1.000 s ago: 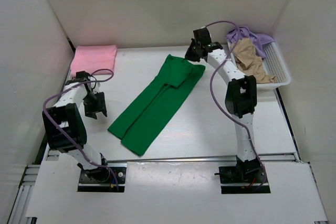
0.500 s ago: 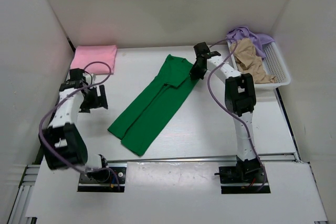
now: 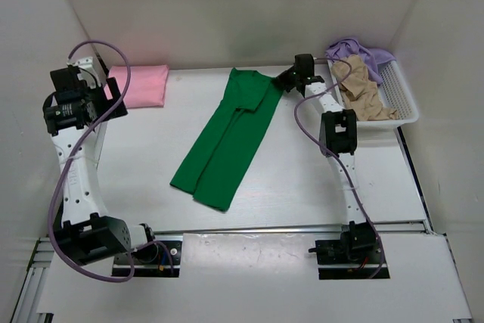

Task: Fold and stack the t-shirts
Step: Rotate the tshirt 90 degrees

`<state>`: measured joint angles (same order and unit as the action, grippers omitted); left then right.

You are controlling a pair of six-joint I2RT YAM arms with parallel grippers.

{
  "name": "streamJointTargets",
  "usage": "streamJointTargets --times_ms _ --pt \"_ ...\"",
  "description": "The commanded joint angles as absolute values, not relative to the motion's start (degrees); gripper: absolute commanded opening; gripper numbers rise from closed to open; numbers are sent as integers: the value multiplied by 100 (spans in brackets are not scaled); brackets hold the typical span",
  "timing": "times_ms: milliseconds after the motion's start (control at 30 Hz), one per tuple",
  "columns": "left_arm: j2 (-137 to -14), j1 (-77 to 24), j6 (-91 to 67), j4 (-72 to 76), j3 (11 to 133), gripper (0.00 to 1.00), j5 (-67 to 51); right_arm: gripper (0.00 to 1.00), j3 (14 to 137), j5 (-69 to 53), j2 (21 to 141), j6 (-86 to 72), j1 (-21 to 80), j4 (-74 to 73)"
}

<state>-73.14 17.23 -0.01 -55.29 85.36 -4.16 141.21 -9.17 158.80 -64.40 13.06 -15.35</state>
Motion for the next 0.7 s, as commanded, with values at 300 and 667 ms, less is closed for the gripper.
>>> streamJointTargets --times_ms 300,667 --pt "-6645 1627 0 -5792 7472 100 -2471 57 11368 -1839 11965 -3825 1713 -1953" --pt "-6398 160 0 -4819 4706 100 -80 59 6119 -1573 9536 -4797 3953 -2093"
